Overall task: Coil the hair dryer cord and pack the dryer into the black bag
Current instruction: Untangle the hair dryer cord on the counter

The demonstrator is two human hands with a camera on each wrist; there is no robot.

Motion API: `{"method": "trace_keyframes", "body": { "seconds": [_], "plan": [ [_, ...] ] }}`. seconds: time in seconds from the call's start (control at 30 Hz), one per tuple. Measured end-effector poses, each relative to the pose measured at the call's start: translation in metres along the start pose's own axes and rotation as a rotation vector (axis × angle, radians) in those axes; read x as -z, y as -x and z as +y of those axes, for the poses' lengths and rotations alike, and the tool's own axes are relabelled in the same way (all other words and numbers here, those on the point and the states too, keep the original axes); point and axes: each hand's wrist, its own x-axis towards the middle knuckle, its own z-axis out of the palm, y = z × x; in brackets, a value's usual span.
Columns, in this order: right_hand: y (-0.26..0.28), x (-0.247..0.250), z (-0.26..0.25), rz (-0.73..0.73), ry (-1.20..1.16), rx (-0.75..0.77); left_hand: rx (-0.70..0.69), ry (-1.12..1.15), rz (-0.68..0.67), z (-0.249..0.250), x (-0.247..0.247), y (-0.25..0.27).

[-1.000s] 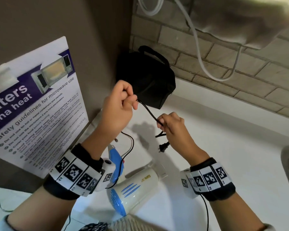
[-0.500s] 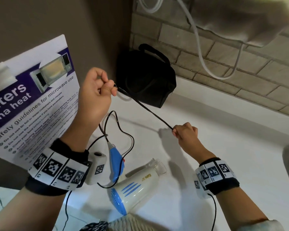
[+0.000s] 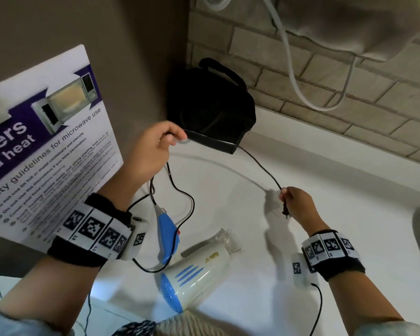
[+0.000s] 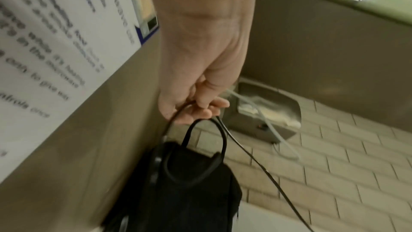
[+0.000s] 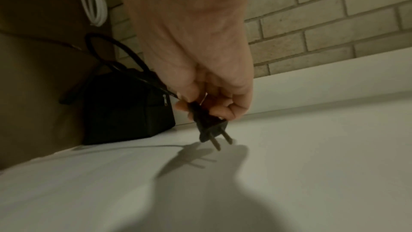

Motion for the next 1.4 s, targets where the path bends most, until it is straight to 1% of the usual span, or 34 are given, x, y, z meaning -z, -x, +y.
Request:
{"method": "trace_keyframes", "body": {
  "seconds": [0.07, 0.13, 0.17, 0.27, 0.33, 0.4, 0.47, 0.5, 0.6, 0.67, 0.7, 0.77, 0.83, 0.93, 1.0, 1.07, 1.13, 1.23, 1.3, 1.37, 1.4],
  "plan": [
    [-0.002, 0.002, 0.002, -0.025, -0.194, -0.140, 0.024, -0.050, -0.088, -0.017, -0.013, -0.005],
    [-0.002, 0.003, 0.001, -0.058, -0.410, -0.270, 0.016, -0.108, -0.234, -0.034, -0.029, -0.011],
    [-0.001, 0.003, 0.001, -0.074, -0.476, -0.303, 0.025, -0.167, -0.310, -0.041, -0.037, -0.013],
    [0.005, 0.002, 0.000, -0.121, -0.525, -0.292, 0.086, -0.342, -0.508, -0.064, -0.064, -0.020],
    [0.004, -0.002, 0.002, -0.144, -0.531, -0.327, 0.148, -0.392, -0.615, -0.077, -0.077, -0.023],
    [-0.001, -0.007, 0.008, -0.095, -0.457, -0.367, 0.195, -0.437, -0.718, -0.086, -0.087, -0.026],
    [-0.003, -0.009, 0.015, -0.004, -0.289, -0.346, 0.220, -0.497, -0.778, -0.093, -0.094, -0.028],
    [-0.002, -0.007, 0.017, 0.030, -0.251, -0.344, 0.233, -0.523, -0.792, -0.095, -0.096, -0.029],
    [-0.005, -0.008, 0.035, 0.079, -0.284, -0.350, 0.241, -0.576, -0.814, -0.098, -0.098, -0.030],
    [-0.004, -0.006, 0.039, 0.085, -0.330, -0.374, 0.240, -0.551, -0.808, -0.096, -0.095, -0.029],
    [-0.002, -0.005, 0.038, 0.090, -0.316, -0.376, 0.239, -0.526, -0.796, -0.092, -0.092, -0.028],
    [0.000, -0.005, 0.037, 0.125, -0.206, -0.338, 0.221, -0.466, -0.750, -0.081, -0.082, -0.025],
    [0.003, -0.006, 0.033, 0.172, -0.089, -0.267, 0.200, -0.397, -0.686, -0.069, -0.067, -0.017],
    [0.012, -0.010, 0.014, 0.266, -0.022, -0.080, 0.167, -0.351, -0.614, -0.051, -0.040, 0.004],
    [0.023, -0.012, -0.009, 0.250, -0.045, 0.055, 0.163, -0.375, -0.602, -0.035, -0.025, 0.026],
    [0.037, -0.017, -0.035, 0.156, -0.058, 0.164, 0.185, -0.387, -0.639, -0.019, -0.015, 0.049],
    [0.053, -0.025, -0.062, 0.020, -0.048, 0.262, 0.212, -0.414, -0.699, -0.012, -0.008, 0.070],
    [0.075, -0.042, -0.096, -0.186, -0.032, 0.429, 0.243, -0.501, -0.756, -0.019, -0.002, 0.101],
    [0.090, -0.051, -0.114, -0.339, -0.034, 0.555, 0.295, -0.544, -0.796, -0.026, -0.003, 0.119],
    [0.103, -0.060, -0.128, -0.507, -0.029, 0.634, 0.358, -0.587, -0.845, -0.033, -0.005, 0.132],
    [0.108, -0.065, -0.134, -0.564, -0.003, 0.660, 0.363, -0.616, -0.853, -0.035, -0.006, 0.137]
  ]
}}
